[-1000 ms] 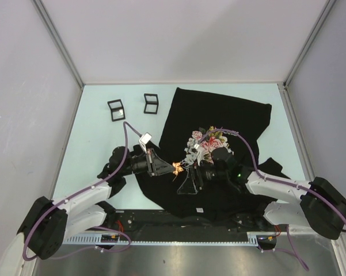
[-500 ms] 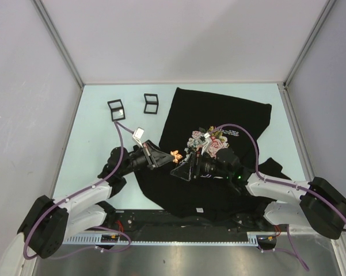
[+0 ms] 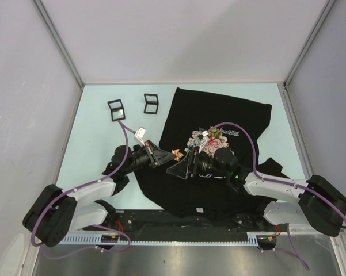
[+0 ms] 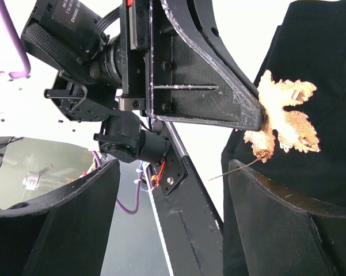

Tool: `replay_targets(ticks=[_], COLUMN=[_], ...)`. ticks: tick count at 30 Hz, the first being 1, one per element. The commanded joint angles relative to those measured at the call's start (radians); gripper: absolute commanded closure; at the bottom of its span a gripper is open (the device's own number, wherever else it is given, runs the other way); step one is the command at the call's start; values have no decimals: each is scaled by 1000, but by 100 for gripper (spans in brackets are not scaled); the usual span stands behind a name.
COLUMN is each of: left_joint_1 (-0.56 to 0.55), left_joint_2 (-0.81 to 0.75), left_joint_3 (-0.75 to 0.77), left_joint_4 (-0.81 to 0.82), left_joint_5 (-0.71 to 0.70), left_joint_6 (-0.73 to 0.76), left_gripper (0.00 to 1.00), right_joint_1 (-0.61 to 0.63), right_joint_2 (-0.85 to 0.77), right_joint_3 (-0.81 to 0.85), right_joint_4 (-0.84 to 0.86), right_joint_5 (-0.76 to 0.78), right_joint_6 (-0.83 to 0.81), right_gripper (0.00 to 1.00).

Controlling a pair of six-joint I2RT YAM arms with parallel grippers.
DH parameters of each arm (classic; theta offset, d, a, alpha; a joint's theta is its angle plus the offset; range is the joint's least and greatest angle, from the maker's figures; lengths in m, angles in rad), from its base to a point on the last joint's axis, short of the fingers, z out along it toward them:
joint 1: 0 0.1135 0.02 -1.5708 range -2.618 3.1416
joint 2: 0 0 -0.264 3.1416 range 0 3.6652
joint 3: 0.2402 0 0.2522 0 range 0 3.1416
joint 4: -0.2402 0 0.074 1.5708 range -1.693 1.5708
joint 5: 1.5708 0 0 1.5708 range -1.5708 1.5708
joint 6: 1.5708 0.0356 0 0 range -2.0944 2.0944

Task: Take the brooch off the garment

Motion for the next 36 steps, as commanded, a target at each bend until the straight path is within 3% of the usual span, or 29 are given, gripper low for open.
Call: replay_targets(ticks=[1, 8, 17, 21, 27, 30, 33, 36], left_joint_1=[4, 4, 3, 3, 3, 3, 3, 3], left_joint_2=[-4, 0, 59, 86, 77, 63, 62, 68], left_joint_3=[37, 34, 71, 47, 10, -10, -21, -21], left_joint_4=[66, 42, -16, 60, 205, 294, 344, 364], left_joint_5=[-1, 62, 209, 283, 293, 274, 269, 269], left_joint_6=[-11, 4, 73, 42, -22, -36, -36, -33], left_gripper=[100, 100, 100, 100, 100, 100, 100, 100], right_joint_1=[5, -50, -194, -236, -297, -315, -314, -317], right_joint_2=[-11, -27, 22, 68, -19, -64, -91, -148], right_joint_3=[38, 87, 213, 297, 333, 325, 285, 227], right_joint_4=[42, -49, -176, -236, -459, -572, -572, -546], right_joint_5=[17, -8, -277, -400, -289, -258, -303, -327], right_joint_6=[3, -30, -113, -148, -210, -208, -202, -202], right_gripper=[21, 22, 25, 25, 21, 25, 32, 32])
